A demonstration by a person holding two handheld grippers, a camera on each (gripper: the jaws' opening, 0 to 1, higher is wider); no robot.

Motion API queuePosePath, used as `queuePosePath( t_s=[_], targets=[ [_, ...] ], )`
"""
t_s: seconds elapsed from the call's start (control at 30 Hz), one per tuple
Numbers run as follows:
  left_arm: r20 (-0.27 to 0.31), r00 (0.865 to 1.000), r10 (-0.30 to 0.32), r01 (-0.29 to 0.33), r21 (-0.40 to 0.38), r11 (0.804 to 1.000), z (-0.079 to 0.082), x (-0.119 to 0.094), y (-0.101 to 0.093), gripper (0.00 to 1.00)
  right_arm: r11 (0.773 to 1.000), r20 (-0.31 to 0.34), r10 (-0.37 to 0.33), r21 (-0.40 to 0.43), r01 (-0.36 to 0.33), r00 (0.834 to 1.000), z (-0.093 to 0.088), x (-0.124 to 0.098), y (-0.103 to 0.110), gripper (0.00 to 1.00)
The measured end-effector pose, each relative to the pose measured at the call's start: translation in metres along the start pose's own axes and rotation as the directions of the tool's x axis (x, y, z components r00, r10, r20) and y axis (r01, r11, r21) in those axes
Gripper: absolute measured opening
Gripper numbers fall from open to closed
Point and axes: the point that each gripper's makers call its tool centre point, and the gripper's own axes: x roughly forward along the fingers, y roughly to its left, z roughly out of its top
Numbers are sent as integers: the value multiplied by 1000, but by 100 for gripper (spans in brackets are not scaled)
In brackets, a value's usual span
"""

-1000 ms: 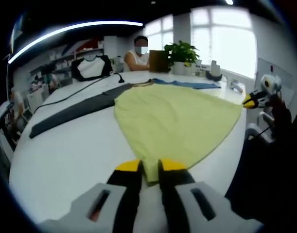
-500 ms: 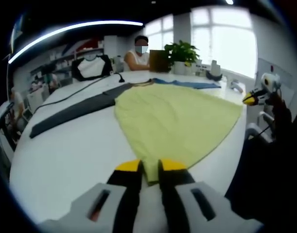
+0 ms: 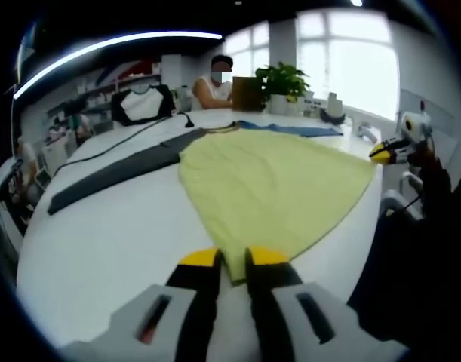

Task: Fold the garment on the visible template until the final outline fits inside the template.

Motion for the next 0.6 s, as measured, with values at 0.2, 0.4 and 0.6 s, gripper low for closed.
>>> queuePosePath(
  t_s=[0.2,0.4,0.6],
  targets=[
    [-3,1000,-3,3,2,1000,0,-1,1,14,999,-12,11,31,-11,1000,-4,10,2,3],
    [-3,1000,-4,4,-2,1000,0,0,1,14,999,-29,19,47,-18,999,-10,11,4,2],
    [-3,1000,-2,2,-3,1000,0,0,1,14,997,-25,26,70,-24,999,-10,13,5,0]
  ],
)
